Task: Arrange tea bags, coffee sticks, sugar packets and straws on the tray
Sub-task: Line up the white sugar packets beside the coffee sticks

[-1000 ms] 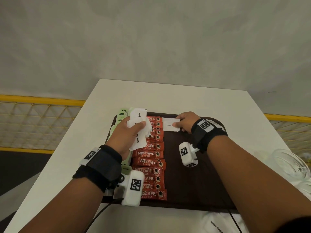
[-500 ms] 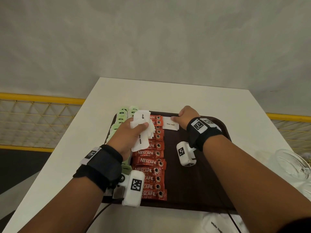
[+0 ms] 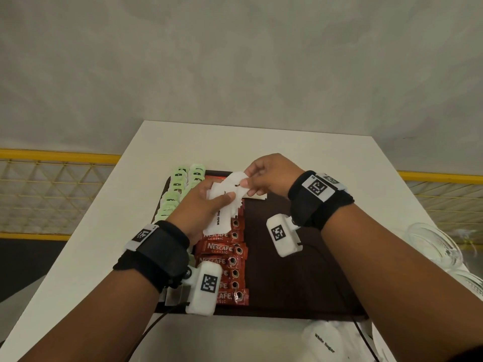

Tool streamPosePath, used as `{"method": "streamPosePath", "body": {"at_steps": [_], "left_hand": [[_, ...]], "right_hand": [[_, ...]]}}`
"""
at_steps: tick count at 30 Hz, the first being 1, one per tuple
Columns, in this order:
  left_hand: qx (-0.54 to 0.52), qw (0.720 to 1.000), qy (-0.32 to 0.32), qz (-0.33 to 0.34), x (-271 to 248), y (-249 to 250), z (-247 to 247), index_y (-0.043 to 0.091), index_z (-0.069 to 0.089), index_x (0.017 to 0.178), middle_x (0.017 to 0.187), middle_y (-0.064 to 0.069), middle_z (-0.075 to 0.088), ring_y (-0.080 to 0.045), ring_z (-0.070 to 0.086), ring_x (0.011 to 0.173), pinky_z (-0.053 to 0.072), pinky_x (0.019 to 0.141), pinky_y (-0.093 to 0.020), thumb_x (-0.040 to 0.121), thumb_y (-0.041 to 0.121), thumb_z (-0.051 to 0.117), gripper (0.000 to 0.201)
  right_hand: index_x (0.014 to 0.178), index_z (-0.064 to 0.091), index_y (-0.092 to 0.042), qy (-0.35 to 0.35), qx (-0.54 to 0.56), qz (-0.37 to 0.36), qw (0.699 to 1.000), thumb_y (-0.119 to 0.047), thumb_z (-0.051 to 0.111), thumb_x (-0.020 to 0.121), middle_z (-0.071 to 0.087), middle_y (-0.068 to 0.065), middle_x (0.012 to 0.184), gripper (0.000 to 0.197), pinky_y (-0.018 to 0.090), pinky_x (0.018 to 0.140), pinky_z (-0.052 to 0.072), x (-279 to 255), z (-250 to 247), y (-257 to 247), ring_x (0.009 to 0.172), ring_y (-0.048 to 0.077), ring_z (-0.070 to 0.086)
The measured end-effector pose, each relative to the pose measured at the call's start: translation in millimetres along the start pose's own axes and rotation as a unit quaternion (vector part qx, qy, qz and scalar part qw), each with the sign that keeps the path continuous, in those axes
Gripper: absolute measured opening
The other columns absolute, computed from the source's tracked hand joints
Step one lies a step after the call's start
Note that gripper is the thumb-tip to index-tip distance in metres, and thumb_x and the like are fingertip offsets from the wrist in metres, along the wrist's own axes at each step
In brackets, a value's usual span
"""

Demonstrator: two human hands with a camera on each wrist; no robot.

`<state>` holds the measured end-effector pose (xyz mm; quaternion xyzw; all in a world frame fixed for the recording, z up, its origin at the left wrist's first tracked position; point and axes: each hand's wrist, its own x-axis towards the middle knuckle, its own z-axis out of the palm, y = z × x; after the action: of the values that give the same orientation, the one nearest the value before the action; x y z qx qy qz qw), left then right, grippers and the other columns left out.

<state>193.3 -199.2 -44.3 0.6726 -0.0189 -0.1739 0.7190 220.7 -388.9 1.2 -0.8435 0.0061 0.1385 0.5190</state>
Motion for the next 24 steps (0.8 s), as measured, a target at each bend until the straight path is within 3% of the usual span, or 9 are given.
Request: {"method": "streamPosePath", "body": {"at_steps": [4,7,10,15,18,19,22,23,24], "left_hand": [[-0.01,0.999,0.033,-0.001,-1.1,-2.5,-5.8,0.017,0.059,0.118,0.104,-0.01,0.071,-0.021,0.071,0.082,0.056,0.066,-0.035,0.091,0.015,0.066,0.028],[-0.017,0.997,0.069,0.001,-0.4,-4.0,-10.4,0.019,0.058,0.118,0.101,-0.005,0.07,-0.015,0.07,0.078,0.055,0.06,-0.029,0.093,0.015,0.064,0.026],[-0.013,0.996,0.085,0.005,-0.7,-5.0,-14.7,0.02,0.058,0.117,0.097,0.0,0.068,-0.007,0.069,0.071,0.054,0.054,-0.024,0.095,0.014,0.062,0.023],[-0.004,0.996,0.09,-0.004,-2.6,-6.2,-20.9,0.022,0.059,0.118,0.1,0.0,0.068,-0.012,0.068,0.078,0.054,0.055,-0.025,0.095,0.016,0.062,0.023],[0.001,0.995,0.095,-0.01,-3.4,-9.1,-24.7,0.02,0.057,0.124,0.108,-0.005,0.067,-0.019,0.067,0.088,0.054,0.059,-0.028,0.095,0.018,0.062,0.029],[0.0,0.995,0.096,-0.011,-3.8,-9.8,-25.4,0.019,0.057,0.125,0.109,-0.005,0.066,-0.021,0.066,0.09,0.054,0.061,-0.03,0.095,0.018,0.062,0.03],[-0.001,0.995,0.095,-0.013,-4.8,-10.9,-26.1,0.02,0.057,0.123,0.109,-0.005,0.066,-0.024,0.065,0.094,0.054,0.067,-0.035,0.095,0.019,0.063,0.029],[-0.002,0.996,0.094,-0.012,-4.8,-10.9,-26.2,0.02,0.057,0.123,0.109,-0.006,0.066,-0.025,0.065,0.095,0.054,0.068,-0.036,0.095,0.019,0.063,0.029],[-0.003,0.996,0.093,-0.012,-5.0,-10.7,-26.3,0.02,0.057,0.124,0.11,-0.006,0.066,-0.026,0.065,0.096,0.054,0.069,-0.036,0.095,0.019,0.063,0.029]], "right_hand": [[0.093,0.061,-0.006,0.009,0.104,0.049,0.993,-0.003,0.072,0.084,0.073,0.016,0.087,0.015,0.023,0.063,0.055,-3.0,-5.5,8.9,0.067,0.017,0.071],[0.093,0.059,-0.01,0.082,0.181,0.106,0.974,-0.007,0.071,0.085,0.072,0.017,0.101,0.015,0.027,0.066,0.054,1.5,-10.9,25.7,0.072,0.018,0.069],[0.111,0.064,-0.008,0.155,0.102,0.185,0.965,-0.02,0.072,0.086,0.068,0.009,0.095,0.029,0.028,0.068,0.048,9.1,-13.9,48.9,0.073,0.016,0.056],[0.124,0.056,-0.003,0.106,0.074,0.267,0.955,-0.021,0.062,0.094,0.06,0.007,0.083,0.035,0.028,0.074,0.042,11.4,-1.7,52.2,0.07,0.015,0.047],[0.124,0.054,-0.006,0.101,-0.015,0.272,0.957,-0.03,0.057,0.097,0.06,0.003,0.083,0.037,0.03,0.086,0.047,14.9,0.7,49.6,0.082,0.016,0.052],[0.123,0.055,-0.007,0.096,-0.04,0.272,0.957,-0.031,0.059,0.095,0.061,0.002,0.087,0.037,0.028,0.086,0.05,15.0,1.1,49.6,0.082,0.015,0.055],[0.117,0.065,-0.006,0.116,-0.044,0.227,0.966,-0.027,0.073,0.084,0.064,-0.002,0.08,0.04,0.015,0.047,0.049,19.0,2.5,54.6,0.062,0.01,0.06],[0.115,0.067,-0.007,0.115,-0.07,0.222,0.966,-0.029,0.073,0.084,0.066,-0.001,0.08,0.038,0.016,0.045,0.049,19.2,3.7,53.1,0.063,0.011,0.063],[0.114,0.068,-0.008,0.099,-0.115,0.231,0.961,-0.033,0.069,0.087,0.07,0.001,0.086,0.037,0.019,0.055,0.054,20.2,5.6,50.5,0.072,0.014,0.067]]}}
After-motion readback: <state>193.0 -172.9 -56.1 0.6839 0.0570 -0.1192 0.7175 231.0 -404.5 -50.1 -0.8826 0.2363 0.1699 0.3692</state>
